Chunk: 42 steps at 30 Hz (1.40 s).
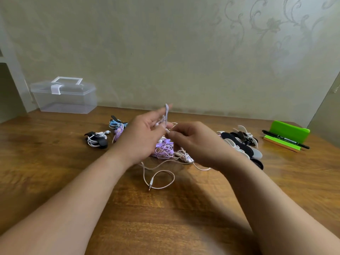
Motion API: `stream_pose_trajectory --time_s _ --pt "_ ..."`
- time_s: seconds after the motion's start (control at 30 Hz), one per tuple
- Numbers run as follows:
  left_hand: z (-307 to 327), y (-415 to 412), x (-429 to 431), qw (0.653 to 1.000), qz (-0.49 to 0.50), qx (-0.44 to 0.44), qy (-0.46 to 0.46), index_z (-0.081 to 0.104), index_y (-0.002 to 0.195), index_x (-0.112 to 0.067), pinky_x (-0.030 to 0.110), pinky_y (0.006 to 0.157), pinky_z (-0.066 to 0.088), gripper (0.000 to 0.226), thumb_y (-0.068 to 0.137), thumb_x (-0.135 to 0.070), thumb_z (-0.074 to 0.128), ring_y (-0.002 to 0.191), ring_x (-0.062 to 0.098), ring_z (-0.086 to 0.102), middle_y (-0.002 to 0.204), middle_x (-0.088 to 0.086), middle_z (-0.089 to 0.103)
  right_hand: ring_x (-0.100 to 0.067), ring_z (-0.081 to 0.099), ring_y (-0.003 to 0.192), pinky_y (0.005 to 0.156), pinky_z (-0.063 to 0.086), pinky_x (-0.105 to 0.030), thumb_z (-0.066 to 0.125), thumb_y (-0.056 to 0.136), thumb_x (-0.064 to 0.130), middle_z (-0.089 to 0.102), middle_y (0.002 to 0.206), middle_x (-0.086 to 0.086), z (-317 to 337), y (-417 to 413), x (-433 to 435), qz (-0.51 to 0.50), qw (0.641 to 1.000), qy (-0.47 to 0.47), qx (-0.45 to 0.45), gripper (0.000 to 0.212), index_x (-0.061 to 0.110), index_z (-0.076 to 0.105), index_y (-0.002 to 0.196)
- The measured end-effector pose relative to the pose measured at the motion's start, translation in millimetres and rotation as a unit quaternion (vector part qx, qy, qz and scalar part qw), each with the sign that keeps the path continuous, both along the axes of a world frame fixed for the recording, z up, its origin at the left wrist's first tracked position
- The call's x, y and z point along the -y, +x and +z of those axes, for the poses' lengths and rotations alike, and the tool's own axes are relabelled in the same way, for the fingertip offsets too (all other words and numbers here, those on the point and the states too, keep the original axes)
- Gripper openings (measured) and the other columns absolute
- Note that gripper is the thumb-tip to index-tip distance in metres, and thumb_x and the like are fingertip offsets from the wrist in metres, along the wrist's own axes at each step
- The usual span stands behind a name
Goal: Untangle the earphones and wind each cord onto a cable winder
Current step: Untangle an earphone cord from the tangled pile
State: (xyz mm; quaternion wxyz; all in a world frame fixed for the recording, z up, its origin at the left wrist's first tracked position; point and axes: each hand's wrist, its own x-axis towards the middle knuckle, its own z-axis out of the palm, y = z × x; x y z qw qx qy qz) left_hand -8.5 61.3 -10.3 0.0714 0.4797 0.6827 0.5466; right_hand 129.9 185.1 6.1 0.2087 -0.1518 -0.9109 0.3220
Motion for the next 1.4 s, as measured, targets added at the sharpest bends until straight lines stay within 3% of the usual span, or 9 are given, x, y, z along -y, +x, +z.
stream_pose_trajectory --time_s 0.1,0.13,0.17,0.43,0.77,0.93,1.1,1.23,1.4 --pt "-1 2 3 0.996 -0.007 -0.069 -0.051 0.051 0.145 -0.053 0.012 0.051 0.040 0.052 0.105 -0.020 0.057 0.045 -0.003 0.034 0.123 -0.013 0.074 -0.007 0.049 0.051 0.051 0.038 -0.024 0.068 0.100 0.031 0.068 0.067 0.000 7 5 -12 -0.040 0.998 0.039 -0.042 0.023 0.017 0.073 0.082" --pt "0 4 4 0.995 -0.014 -0.075 -0.059 0.052 0.145 -0.050 0.007 0.051 0.038 0.051 0.105 -0.018 0.058 0.082 -0.009 0.020 0.115 -0.017 0.075 -0.011 0.054 0.056 0.057 0.041 -0.030 0.069 0.098 0.028 0.071 0.071 -0.002 8 7 -15 -0.046 0.996 0.023 -0.067 0.017 0.018 0.073 0.084" --pt "2 7 4 0.994 -0.020 -0.079 -0.070 0.055 0.144 -0.045 0.005 0.051 0.037 0.049 0.105 -0.017 0.058 0.077 -0.028 0.052 0.102 -0.024 0.076 -0.015 0.057 0.060 0.060 0.043 -0.033 0.070 0.098 0.024 0.072 0.075 -0.003 9 8 -16 -0.045 0.995 -0.001 -0.093 0.011 0.019 0.073 0.088" --pt "16 16 16 0.978 -0.176 0.031 -0.107 0.064 0.136 -0.041 0.028 0.048 0.030 0.042 0.103 -0.015 0.062 0.047 0.019 0.043 0.075 -0.001 0.072 0.000 0.057 0.055 0.057 0.042 -0.016 0.063 0.097 -0.001 0.070 0.077 -0.003 18 17 -22 0.046 0.971 -0.131 -0.193 0.013 0.010 0.068 0.101" --pt "21 12 21 0.940 -0.310 0.135 -0.043 0.059 0.144 -0.028 0.019 0.040 0.028 0.050 0.100 -0.005 0.054 0.037 0.010 0.036 0.111 0.018 0.076 -0.010 0.036 0.052 0.051 0.033 -0.025 0.066 0.101 0.017 0.055 0.062 0.011 6 10 -29 0.087 0.946 -0.240 -0.201 0.011 0.012 0.069 0.092" --pt "17 10 10 0.934 -0.252 0.246 0.063 0.057 0.146 -0.028 0.024 0.045 0.016 0.049 0.102 -0.007 0.052 0.034 0.004 0.031 0.096 0.008 0.075 0.001 0.047 0.051 0.052 0.037 -0.013 0.059 0.105 0.013 0.063 0.064 0.011 -11 -6 -7 0.070 0.970 -0.183 -0.145 0.017 0.016 0.069 0.091" --pt "16 13 5 0.973 -0.115 0.177 0.093 0.049 0.151 -0.026 0.014 0.040 0.027 0.052 0.106 -0.001 0.046 0.032 0.001 0.038 0.118 0.018 0.073 0.001 0.048 0.052 0.056 0.035 -0.021 0.054 0.110 0.023 0.062 0.066 0.010 -18 -13 10 0.064 0.994 -0.058 -0.062 0.026 0.015 0.069 0.090" --pt "8 8 0 0.996 -0.031 0.050 0.062 0.049 0.151 -0.034 0.019 0.085 0.054 0.053 0.105 -0.007 0.054 0.091 0.000 0.073 0.115 0.002 0.077 -0.005 0.046 0.052 0.051 0.033 -0.022 0.054 0.108 0.022 0.063 0.069 -0.004 -13 -11 12 0.050 0.996 0.015 -0.067 0.024 0.010 0.071 0.095" --pt "6 4 1 0.999 -0.039 0.025 0.011 0.049 0.151 -0.033 0.012 0.111 0.038 0.052 0.106 -0.009 0.054 0.129 -0.010 0.053 0.141 -0.007 0.064 -0.007 0.048 0.055 0.052 0.032 -0.024 0.065 0.101 0.029 0.055 0.059 0.010 -6 -5 1 -0.016 0.990 0.116 -0.077 0.021 0.021 0.069 0.082"
